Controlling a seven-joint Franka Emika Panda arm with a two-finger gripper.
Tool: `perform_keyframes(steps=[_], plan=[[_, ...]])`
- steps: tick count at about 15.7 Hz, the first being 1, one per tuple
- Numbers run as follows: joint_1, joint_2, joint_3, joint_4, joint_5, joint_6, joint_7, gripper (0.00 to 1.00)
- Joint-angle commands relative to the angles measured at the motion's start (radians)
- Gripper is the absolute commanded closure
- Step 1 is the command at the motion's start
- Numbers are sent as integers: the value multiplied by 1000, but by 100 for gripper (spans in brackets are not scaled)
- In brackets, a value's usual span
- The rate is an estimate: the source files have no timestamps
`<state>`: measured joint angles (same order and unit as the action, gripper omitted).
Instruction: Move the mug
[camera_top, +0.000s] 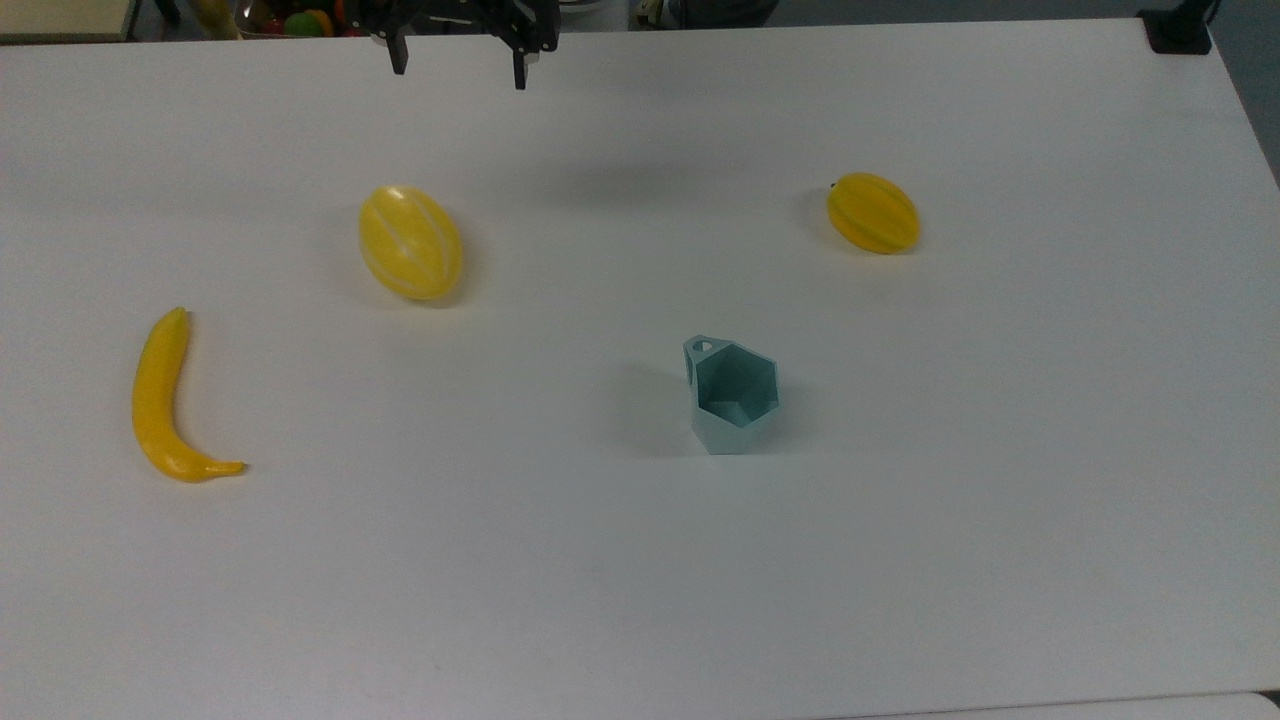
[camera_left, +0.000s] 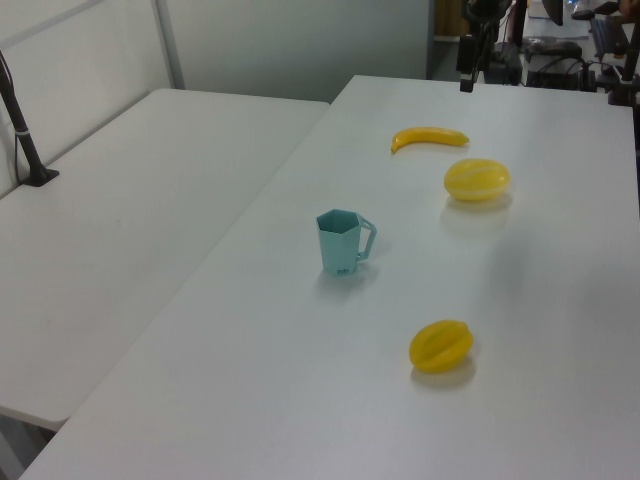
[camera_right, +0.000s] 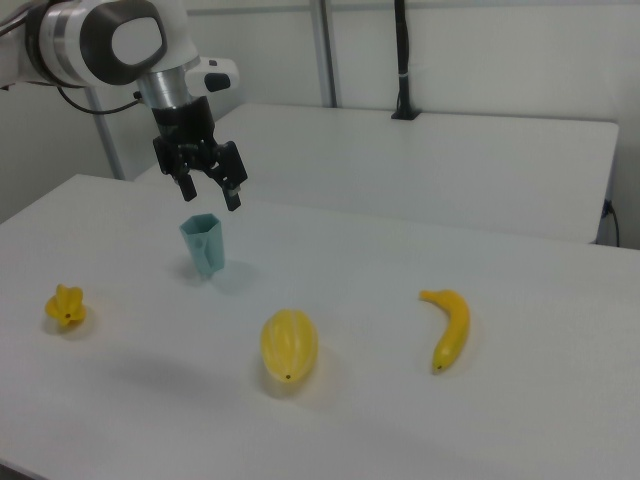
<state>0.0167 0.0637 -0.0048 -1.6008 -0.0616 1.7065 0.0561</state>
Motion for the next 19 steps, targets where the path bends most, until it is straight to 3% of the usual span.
perform_keyframes(steps=[1,7,10,12,19], plan=[[-14,-28,2,-25,13,-27,-13,0],[-9,-25,3,-27,14,-19,-19,0],[3,-5,14,-34,17,46,-99,0],[63,36,14,-56,16,125,-156,0],[206,237,16,-56,3,405,-157,0]])
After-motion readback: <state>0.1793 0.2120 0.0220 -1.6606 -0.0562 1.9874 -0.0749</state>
